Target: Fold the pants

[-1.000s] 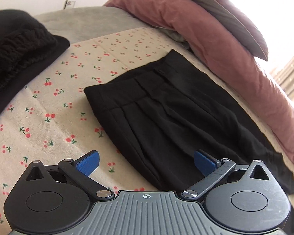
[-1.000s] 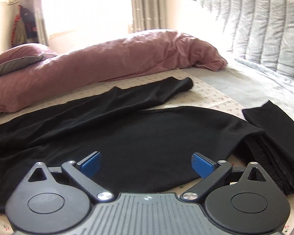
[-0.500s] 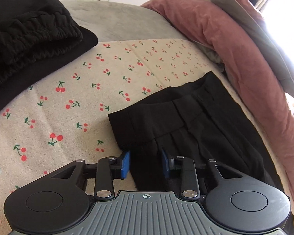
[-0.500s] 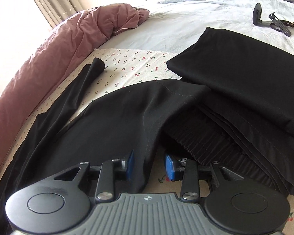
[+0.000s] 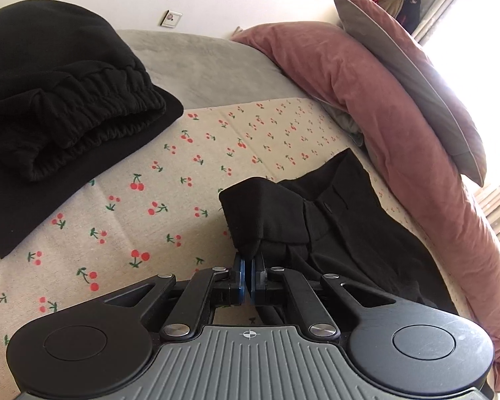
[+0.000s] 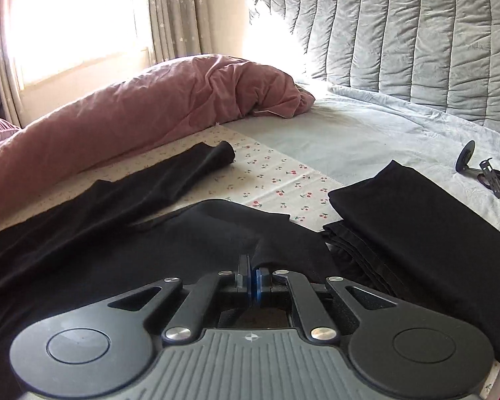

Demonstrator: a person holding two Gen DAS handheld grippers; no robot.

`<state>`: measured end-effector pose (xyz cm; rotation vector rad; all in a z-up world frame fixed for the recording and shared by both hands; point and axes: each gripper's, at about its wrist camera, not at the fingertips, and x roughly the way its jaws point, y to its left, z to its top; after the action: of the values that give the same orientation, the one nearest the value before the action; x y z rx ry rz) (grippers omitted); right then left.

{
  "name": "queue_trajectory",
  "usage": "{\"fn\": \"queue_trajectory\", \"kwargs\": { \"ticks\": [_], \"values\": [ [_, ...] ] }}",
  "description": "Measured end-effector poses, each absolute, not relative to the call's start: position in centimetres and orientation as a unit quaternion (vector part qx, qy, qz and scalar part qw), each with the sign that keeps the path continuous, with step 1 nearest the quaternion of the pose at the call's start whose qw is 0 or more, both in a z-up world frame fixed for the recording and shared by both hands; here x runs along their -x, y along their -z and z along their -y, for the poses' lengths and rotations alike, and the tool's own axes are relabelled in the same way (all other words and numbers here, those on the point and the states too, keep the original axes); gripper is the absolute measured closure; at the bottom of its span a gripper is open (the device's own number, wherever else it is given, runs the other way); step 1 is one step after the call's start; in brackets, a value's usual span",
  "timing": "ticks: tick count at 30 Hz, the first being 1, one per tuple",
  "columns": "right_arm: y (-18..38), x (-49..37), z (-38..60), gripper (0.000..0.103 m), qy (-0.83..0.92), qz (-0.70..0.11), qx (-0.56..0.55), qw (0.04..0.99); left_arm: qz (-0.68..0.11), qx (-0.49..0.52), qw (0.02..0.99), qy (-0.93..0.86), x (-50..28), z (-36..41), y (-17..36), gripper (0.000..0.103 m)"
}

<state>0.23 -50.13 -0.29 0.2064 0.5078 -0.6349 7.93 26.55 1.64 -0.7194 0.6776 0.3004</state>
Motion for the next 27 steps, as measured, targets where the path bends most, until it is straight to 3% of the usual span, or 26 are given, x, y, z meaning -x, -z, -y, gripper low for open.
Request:
{"fn": "queue_trajectory", "kwargs": {
  "ticks": [8,14,15,18,19,22,27],
  "values": [
    [1.0,-0.3,51.3,0.098,0.353,-0.261,-0.066,0.896,-0.318,0.345,0.870,-0.150,-7.7,-26.9,-1.9,0.101],
    [0.6,0.6,51.1,0.097,0.380,-0.227,-0.069,0.894,-0.308,0.370,0.866,-0.139,-6.8,-27.9,-2.0,0.100],
    [0.6,0.5,50.9,0.095,0.383,-0.228,-0.064,0.893,-0.315,0.349,0.872,-0.135,-7.1,-27.5,-2.1,0.099],
    [0.3,0.6,50.1,0.065,0.437,-0.209,-0.016,0.875,-0.337,0.325,0.871,-0.150,-7.4,-26.9,-1.9,0.093],
    [-0.1,1.0,49.8,0.061,0.454,-0.189,0.006,0.871,-0.337,0.330,0.869,-0.151,-7.3,-27.0,-2.0,0.093],
    [-0.7,1.8,49.6,0.058,0.433,-0.166,-0.007,0.886,-0.303,0.337,0.876,-0.167,-6.3,-27.7,-3.0,0.093],
    [-0.7,-0.3,47.6,0.057,0.305,-0.199,-0.055,0.930,-0.231,0.283,0.906,-0.215,-5.3,-27.2,-5.7,0.091]
  ]
}}
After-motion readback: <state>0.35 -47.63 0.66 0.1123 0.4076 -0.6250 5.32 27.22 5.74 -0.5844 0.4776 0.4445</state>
